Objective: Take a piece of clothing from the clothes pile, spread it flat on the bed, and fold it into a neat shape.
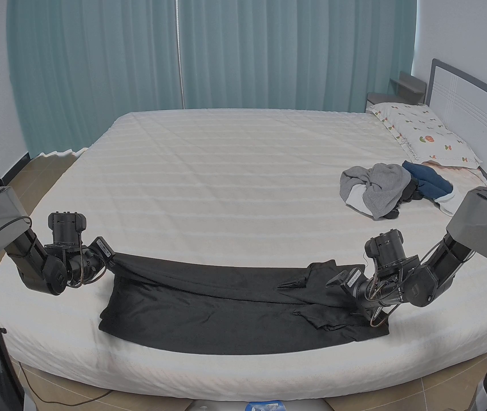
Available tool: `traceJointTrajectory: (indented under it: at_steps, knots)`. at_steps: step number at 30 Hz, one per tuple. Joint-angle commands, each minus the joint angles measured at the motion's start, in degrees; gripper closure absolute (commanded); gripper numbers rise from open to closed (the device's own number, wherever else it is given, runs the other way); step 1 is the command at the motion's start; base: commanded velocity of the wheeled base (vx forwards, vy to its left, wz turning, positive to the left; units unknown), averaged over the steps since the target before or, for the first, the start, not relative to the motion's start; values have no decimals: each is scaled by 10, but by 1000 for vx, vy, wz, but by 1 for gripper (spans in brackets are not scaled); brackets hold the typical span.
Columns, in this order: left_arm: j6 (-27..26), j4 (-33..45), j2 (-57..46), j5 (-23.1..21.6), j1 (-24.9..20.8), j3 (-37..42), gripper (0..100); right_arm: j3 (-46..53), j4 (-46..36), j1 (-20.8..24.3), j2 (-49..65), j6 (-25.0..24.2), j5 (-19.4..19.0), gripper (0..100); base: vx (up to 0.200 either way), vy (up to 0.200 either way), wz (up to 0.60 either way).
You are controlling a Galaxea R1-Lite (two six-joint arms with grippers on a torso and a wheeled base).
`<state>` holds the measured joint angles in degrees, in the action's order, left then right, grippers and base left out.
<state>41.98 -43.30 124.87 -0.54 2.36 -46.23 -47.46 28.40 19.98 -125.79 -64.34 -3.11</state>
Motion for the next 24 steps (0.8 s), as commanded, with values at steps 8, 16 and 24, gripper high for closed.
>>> traceJointTrajectory:
  at_steps: [8,16,24]
  knots:
    - [0,0,1,1,0,0,100,-18,-5,7,-24,3,24,100,0,0,0]
    - [-3,0,-4,0,0,3,100,-32,-10,-3,-13,6,26,100,0,0,0]
    - [-3,-1,-9,0,0,2,100,-40,-10,-15,8,10,26,100,0,0,0]
